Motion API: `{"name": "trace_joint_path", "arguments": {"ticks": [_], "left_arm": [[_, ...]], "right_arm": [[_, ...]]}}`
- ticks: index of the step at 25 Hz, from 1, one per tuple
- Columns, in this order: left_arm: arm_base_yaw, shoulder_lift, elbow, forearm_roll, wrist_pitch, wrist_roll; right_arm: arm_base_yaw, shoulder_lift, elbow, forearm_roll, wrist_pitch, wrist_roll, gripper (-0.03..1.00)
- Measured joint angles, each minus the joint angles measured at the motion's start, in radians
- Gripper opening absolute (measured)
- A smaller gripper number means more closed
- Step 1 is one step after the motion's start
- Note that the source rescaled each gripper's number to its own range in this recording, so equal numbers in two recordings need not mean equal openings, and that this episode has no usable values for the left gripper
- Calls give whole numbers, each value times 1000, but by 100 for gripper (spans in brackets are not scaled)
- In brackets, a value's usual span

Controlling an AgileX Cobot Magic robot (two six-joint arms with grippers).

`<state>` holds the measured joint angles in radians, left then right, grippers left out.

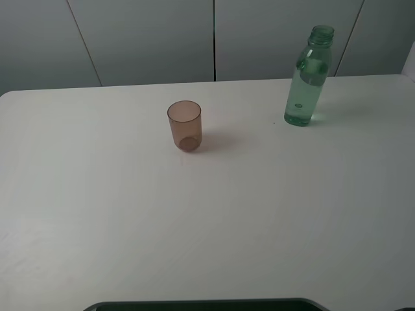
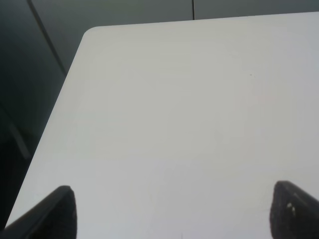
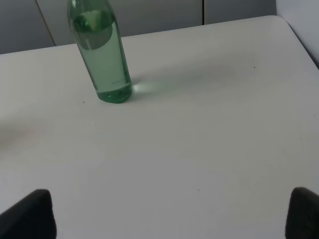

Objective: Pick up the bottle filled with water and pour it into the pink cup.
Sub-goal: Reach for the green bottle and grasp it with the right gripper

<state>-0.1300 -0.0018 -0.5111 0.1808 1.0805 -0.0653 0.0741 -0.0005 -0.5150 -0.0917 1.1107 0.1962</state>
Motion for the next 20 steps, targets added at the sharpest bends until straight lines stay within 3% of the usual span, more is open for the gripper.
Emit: {"name": "trace_joint_path", "arguments": {"ticks": [12,20], "left_arm": [[0,0,0,0,0,-2],[0,0,0,0,0,-2]], "right_arm": [[0,0,0,4,0,0,100],[0,-1,-54,58,-12,-41,100]]}}
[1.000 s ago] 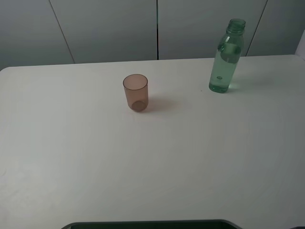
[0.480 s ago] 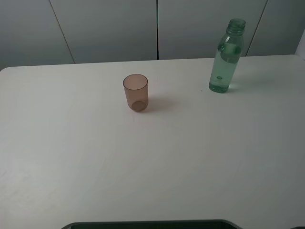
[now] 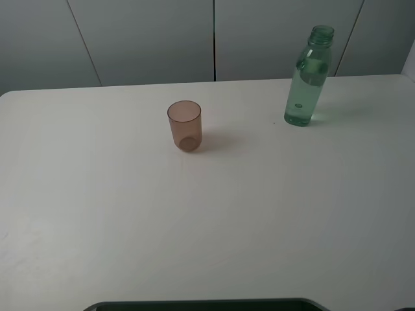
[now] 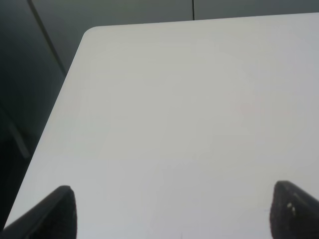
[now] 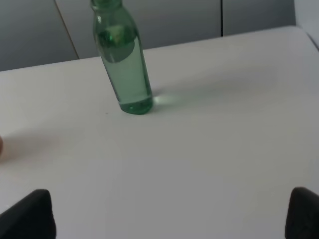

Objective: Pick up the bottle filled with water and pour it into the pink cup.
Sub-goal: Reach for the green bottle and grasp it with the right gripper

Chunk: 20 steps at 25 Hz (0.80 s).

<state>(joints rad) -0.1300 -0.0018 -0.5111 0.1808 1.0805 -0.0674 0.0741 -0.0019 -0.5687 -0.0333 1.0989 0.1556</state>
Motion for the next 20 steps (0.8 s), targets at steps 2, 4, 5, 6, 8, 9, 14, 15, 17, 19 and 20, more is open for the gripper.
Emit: {"name": "trace_joint_path", "arguments": {"ticks": [2,4,5,6,8,9,14,15,17,19,20], "left_arm": [[0,0,0,0,0,0],[0,0,0,0,0,0],[0,0,0,0,0,0],[0,0,0,0,0,0],[0,0,0,0,0,0],[0,0,0,0,0,0],[0,0,0,0,0,0],[0,0,0,0,0,0],[0,0,0,0,0,0],[0,0,0,0,0,0],[0,0,0,0,0,0]], "right_arm": [[0,15,-14,0,-13,-32,100],[0,47,-21,9,-45,-53,100],[0,69,-23,23,-71,-66,100],[0,92,-24,33,-97,-73,100],[0,140,-24,53,-172,-89,100],[0,168,-24,61,-217,-93,100],[0,307,-24,75,-460,-111,100],[0,332,-24,75,-514,-118,100],[0,394,-24,77,-598,-127,100],[0,453,-24,79,-681,-131,100],[0,483,-22,79,-728,-131,100]]}}
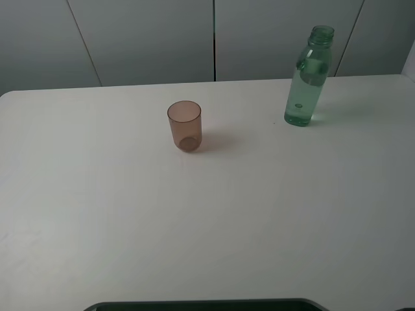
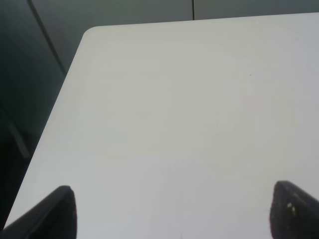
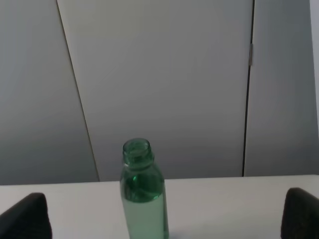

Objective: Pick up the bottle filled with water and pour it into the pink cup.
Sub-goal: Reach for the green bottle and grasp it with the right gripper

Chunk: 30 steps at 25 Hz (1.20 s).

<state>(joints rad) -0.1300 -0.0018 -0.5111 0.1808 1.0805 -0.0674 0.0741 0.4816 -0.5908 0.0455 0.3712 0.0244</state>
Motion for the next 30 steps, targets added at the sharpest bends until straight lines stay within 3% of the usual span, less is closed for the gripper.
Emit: {"name": "trace_joint_path", "arguments": {"ticks": [7,15,25,30], "left_arm": [[0,0,0,0,0,0],[0,0,0,0,0,0],[0,0,0,0,0,0],[0,0,0,0,0,0]], "right_arm": [[36,155,139,-3,-458,38,100],[112,449,177,-16,-662,33,100],[112,836,177,-25,-1066,39,100],[112,992,177,-25,-1149,41,100]]}}
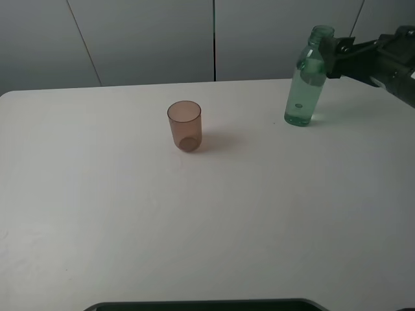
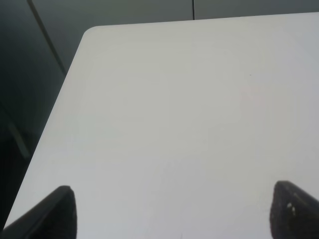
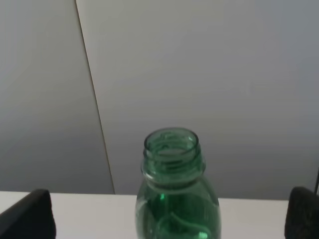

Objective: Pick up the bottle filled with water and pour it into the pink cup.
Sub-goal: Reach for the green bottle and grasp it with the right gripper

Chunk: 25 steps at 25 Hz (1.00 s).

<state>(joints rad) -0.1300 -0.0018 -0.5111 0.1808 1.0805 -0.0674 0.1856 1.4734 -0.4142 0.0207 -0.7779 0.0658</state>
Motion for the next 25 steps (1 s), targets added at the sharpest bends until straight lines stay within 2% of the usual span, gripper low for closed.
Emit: {"name": "trace_joint_path", "arguments": {"ticks": [4,12,21,25], "left_arm": [[0,0,0,0,0,0],[0,0,0,0,0,0],[0,0,0,0,0,0],[0,0,0,0,0,0]], "right_arm": [[0,111,0,0,-66,20,100],[0,332,-4,-2,-328,49,100],[0,464,-113,15,-348,49,100],[0,472,-174,56,-270,47,100]]}}
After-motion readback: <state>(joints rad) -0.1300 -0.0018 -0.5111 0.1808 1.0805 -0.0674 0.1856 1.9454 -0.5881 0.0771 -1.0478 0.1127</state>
